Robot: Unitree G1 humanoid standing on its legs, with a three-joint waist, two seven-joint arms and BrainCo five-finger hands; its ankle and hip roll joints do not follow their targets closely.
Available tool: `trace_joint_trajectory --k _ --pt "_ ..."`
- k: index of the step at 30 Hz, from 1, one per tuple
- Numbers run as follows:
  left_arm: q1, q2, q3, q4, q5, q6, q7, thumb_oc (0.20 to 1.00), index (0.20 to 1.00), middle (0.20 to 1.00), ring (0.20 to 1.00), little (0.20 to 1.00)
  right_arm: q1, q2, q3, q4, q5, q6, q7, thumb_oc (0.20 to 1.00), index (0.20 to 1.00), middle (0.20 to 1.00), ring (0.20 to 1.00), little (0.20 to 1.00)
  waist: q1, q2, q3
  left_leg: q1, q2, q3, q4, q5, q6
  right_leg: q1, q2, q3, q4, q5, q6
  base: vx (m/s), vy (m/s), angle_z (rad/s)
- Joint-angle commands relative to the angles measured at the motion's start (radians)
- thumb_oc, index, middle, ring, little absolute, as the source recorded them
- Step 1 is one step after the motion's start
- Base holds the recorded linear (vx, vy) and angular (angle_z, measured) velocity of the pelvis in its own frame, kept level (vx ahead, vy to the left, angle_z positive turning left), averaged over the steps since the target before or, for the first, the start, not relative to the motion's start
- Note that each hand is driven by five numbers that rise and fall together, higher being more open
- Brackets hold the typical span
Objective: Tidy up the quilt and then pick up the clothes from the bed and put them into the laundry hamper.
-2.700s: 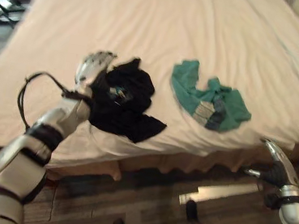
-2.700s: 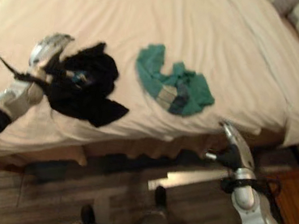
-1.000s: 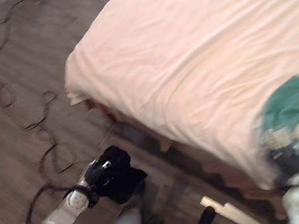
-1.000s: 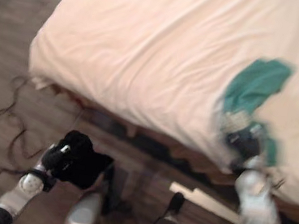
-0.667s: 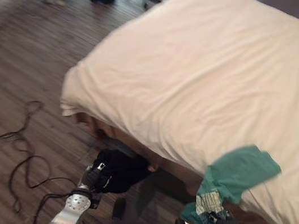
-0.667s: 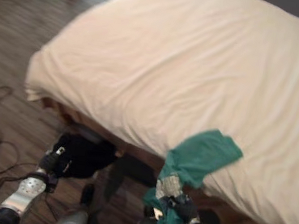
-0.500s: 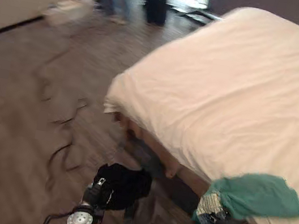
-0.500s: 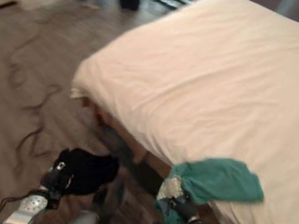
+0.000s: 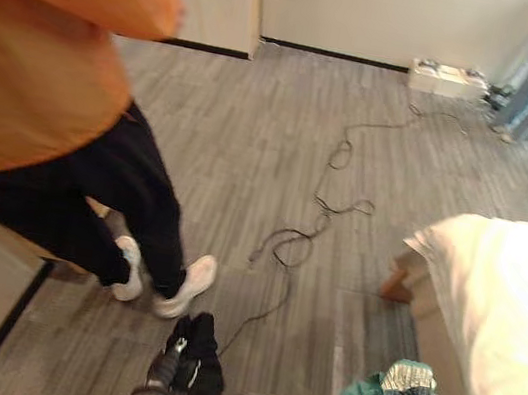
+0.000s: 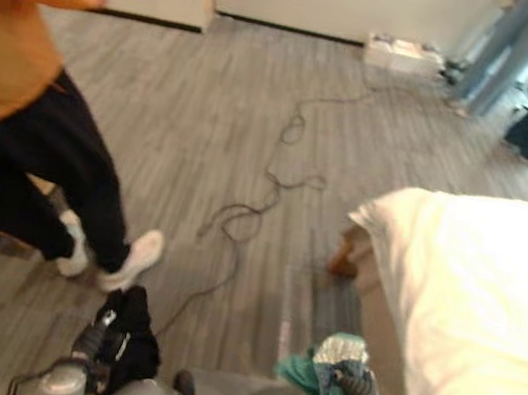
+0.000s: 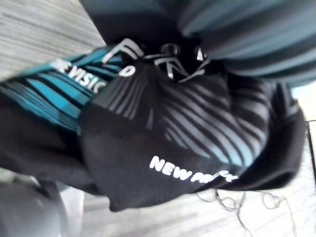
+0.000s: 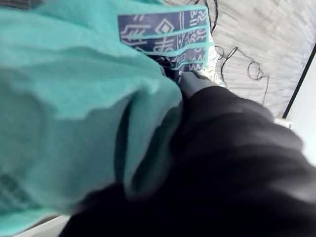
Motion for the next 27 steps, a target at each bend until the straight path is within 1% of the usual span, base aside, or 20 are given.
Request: trace_joint_trajectory --k 1,2,3,4,5,6,11,12,13,14,16,17,18,20,22,23,24,25,26,27 --pt "-0.103 0.008 0.018 -0.046 0.038 -0.047 0.009 0.2 0.2 0.2 0.2 0.2 -0.061 -0.029 0.006 -0.083 0.018 -0.058 -0.036 0.2 0.2 0.2 0.2 0.2 -0.008 0.007 0.059 0.061 0.069 -0.181 -0.134 0.018 -0.127 -0.038 0.096 0.014 -0.313 -0.021 -0.045 0.1 -0.083 1.39" --pt "-0.124 0.011 0.013 -0.029 0.035 -0.056 0.014 0.2 0.2 0.2 0.2 0.2 -0.057 -0.029 0.004 -0.084 0.033 -0.071 -0.039 0.2 0.2 0.2 0.2 0.2 -0.012 0.004 0.06 0.068 0.06 -0.203 -0.14 0.015 -0.13 -0.025 0.093 0.053 -0.423 -0.006 -0.048 0.15 -0.185 1.03" --pt "-0.147 0.014 0.002 -0.019 0.036 -0.063 0.028 0.2 0.2 0.2 0.2 0.2 -0.053 -0.03 0.004 -0.087 0.043 -0.085 -0.049 0.2 0.2 0.2 0.2 0.2 -0.023 -0.001 0.058 0.076 0.051 -0.235 -0.142 0.0 -0.135 -0.038 0.069 0.097 -0.567 0.049 -0.043 0.2 -0.192 0.99" --pt "-0.148 0.018 -0.007 -0.006 0.054 -0.057 0.028 0.2 0.2 0.2 0.2 0.2 -0.037 -0.025 0.004 -0.093 0.038 -0.084 -0.044 0.2 0.2 0.2 0.2 0.2 -0.025 -0.01 0.053 0.081 0.033 -0.251 -0.127 -0.016 -0.13 -0.023 0.054 0.113 -0.607 0.064 -0.041 0.17 -0.179 0.62" --pt "-0.144 0.008 0.007 -0.01 0.053 -0.057 0.034 0.2 0.2 0.2 0.2 0.2 -0.044 -0.022 0.012 -0.085 0.032 -0.084 -0.049 0.2 0.2 0.2 0.2 0.2 -0.019 -0.018 0.058 0.085 0.026 -0.254 -0.113 -0.026 -0.129 -0.032 0.035 0.12 -0.598 0.115 -0.015 0.07 -0.1 0.78" --pt "-0.227 -0.017 0.032 0.146 -0.002 -0.049 0.104 0.2 0.2 0.2 0.2 0.2 -0.063 -0.044 0.066 0.147 -0.038 -0.024 -0.049 0.2 0.2 0.2 0.2 0.2 0.008 -0.004 0.01 0.179 0.026 -0.229 -0.167 -0.029 -0.138 0.127 0.125 0.087 -0.645 0.038 -0.075 0.02 -0.092 0.54" --pt "-0.224 -0.009 0.032 0.139 -0.006 -0.05 0.099 0.2 0.2 0.2 0.2 0.2 -0.071 -0.047 0.074 0.137 -0.043 -0.023 -0.043 0.2 0.2 0.2 0.2 0.2 0.014 0.002 0.013 0.185 0.033 -0.234 -0.167 -0.026 -0.144 0.111 0.136 0.093 -0.601 0.014 -0.09 0.06 -0.077 0.08" --pt "-0.232 -0.007 0.028 0.138 -0.008 -0.05 0.093 0.2 0.2 0.2 0.2 0.2 -0.076 -0.049 0.076 0.128 -0.043 -0.023 -0.043 0.2 0.2 0.2 0.2 0.2 0.017 0.001 0.018 0.182 0.038 -0.239 -0.142 -0.021 -0.153 0.117 0.137 0.088 -0.606 0.011 -0.099 0.06 -0.118 -0.01" --pt "-0.234 -0.005 0.027 0.131 -0.012 -0.05 0.091 0.2 0.2 0.2 0.2 0.2 -0.072 -0.054 0.079 0.108 -0.046 -0.024 -0.042 0.2 0.2 0.2 0.2 0.2 0.019 -0.005 0.023 0.163 0.043 -0.24 -0.084 -0.033 -0.16 0.127 0.136 0.08 -0.615 0.011 -0.105 0.14 -0.257 0.06" --pt "-0.236 -0.003 0.025 0.111 -0.018 -0.055 0.087 0.2 0.2 0.2 0.2 0.2 -0.066 -0.068 0.078 0.064 -0.049 -0.033 -0.037 0.2 0.2 0.2 0.2 0.2 0.024 -0.013 0.041 0.118 0.055 -0.243 0.067 -0.029 -0.184 0.164 0.138 0.056 -0.635 0.007 -0.123 0.13 -0.273 0.12" --pt "-0.248 -0.005 0.014 0.09 -0.029 -0.055 0.087 0.2 0.2 0.2 0.2 0.2 -0.075 -0.09 0.076 0.031 -0.045 -0.039 -0.044 0.2 0.2 0.2 0.2 0.2 0.044 -0.019 0.078 -0.012 0.08 -0.263 0.298 0.074 -0.216 0.195 0.138 0.033 -0.652 0.006 -0.15 0.15 -0.276 0.19" --pt "-0.251 -0.009 0.009 0.082 -0.026 -0.053 0.097 0.2 0.2 0.2 0.2 0.2 -0.081 -0.106 0.08 -0.003 -0.048 -0.035 -0.045 0.2 0.2 0.2 0.2 0.2 0.054 -0.031 0.095 -0.086 0.076 -0.254 0.376 0.069 -0.201 0.219 0.13 0.017 -0.669 -0.01 -0.157 0.27 -0.198 0.32" --pt "-0.251 -0.012 0.011 0.086 -0.02 -0.053 0.102 0.2 0.2 0.2 0.2 0.2 -0.082 -0.109 0.084 -0.023 -0.052 -0.034 -0.041 0.2 0.2 0.2 0.2 0.2 0.059 -0.032 0.092 -0.112 0.063 -0.235 0.337 0.049 -0.192 0.235 0.132 0.013 -0.684 -0.02 -0.154 0.41 -0.1 0.28" --pt "-0.231 -0.019 0.02 0.072 -0.012 -0.049 0.1 0.2 0.2 0.2 0.2 0.2 -0.083 -0.116 0.089 -0.053 -0.064 -0.031 -0.035 0.2 0.2 0.2 0.2 0.2 0.074 -0.032 0.072 -0.113 0.039 -0.177 0.201 -0.015 -0.157 0.266 0.123 0.017 -0.716 -0.039 -0.135 0.43 0.065 -0.02" --pt "-0.215 -0.027 0.018 0.069 0.004 -0.046 0.091 0.2 0.2 0.2 0.2 0.2 -0.093 -0.121 0.092 -0.052 -0.071 -0.034 -0.042 0.2 0.2 0.2 0.2 0.2 0.087 -0.01 0.06 -0.152 0.034 -0.113 0.05 0.045 -0.167 0.296 0.135 0.005 -0.738 -0.061 -0.125 0.46 0.126 -0.29" --pt "-0.206 -0.026 0.018 0.065 0.008 -0.044 0.088 0.2 0.2 0.2 0.2 0.2 -0.099 -0.121 0.092 -0.056 -0.075 -0.032 -0.048 0.2 0.2 0.2 0.2 0.2 0.097 -0.008 0.053 -0.168 0.035 -0.082 -0.011 0.068 -0.169 0.313 0.133 -0.001 -0.744 -0.077 -0.122 0.49 0.103 -0.15" --pt "-0.202 -0.024 0.021 0.067 0.01 -0.043 0.082 0.2 0.2 0.2 0.2 0.2 -0.112 -0.121 0.096 -0.056 -0.08 -0.032 -0.048 0.2 0.2 0.2 0.2 0.2 0.111 -0.012 0.048 -0.187 0.04 -0.075 -0.029 0.076 -0.171 0.333 0.135 -0.003 -0.744 -0.089 -0.117 0.53 0.077 -0.1" --pt "-0.189 -0.013 0.031 0.061 0.012 -0.04 0.08 0.2 0.2 0.2 0.2 0.2 -0.112 -0.113 0.103 -0.058 -0.091 -0.032 -0.038 0.2 0.2 0.2 0.2 0.2 0.115 -0.027 0.036 -0.169 0.033 -0.081 -0.051 0.067 -0.161 0.339 0.13 -0.007 -0.727 -0.108 -0.105 0.38 0.046 0.02" --pt "-0.189 -0.013 0.031 0.061 0.012 -0.04 0.08 0.2 0.2 0.2 0.2 0.2 -0.112 -0.113 0.104 -0.058 -0.091 -0.032 -0.038 0.2 0.2 0.2 0.2 0.2 0.117 -0.026 0.034 -0.172 0.036 -0.081 -0.052 0.069 -0.161 0.335 0.132 -0.005 -0.726 -0.106 -0.106 0.6 0.093 -0.25" --pt "-0.178 -0.004 0.031 0.048 0.02 -0.035 0.073 0.2 0.2 0.2 0.2 0.2 -0.115 -0.094 0.111 -0.042 -0.103 -0.034 -0.037 0.2 0.2 0.2 0.2 0.2 0.128 -0.056 0.023 -0.166 0.005 -0.101 -0.024 0.051 -0.122 0.33 0.117 0.003 -0.607 -0.113 -0.087 0.53 0.094 -0.34"
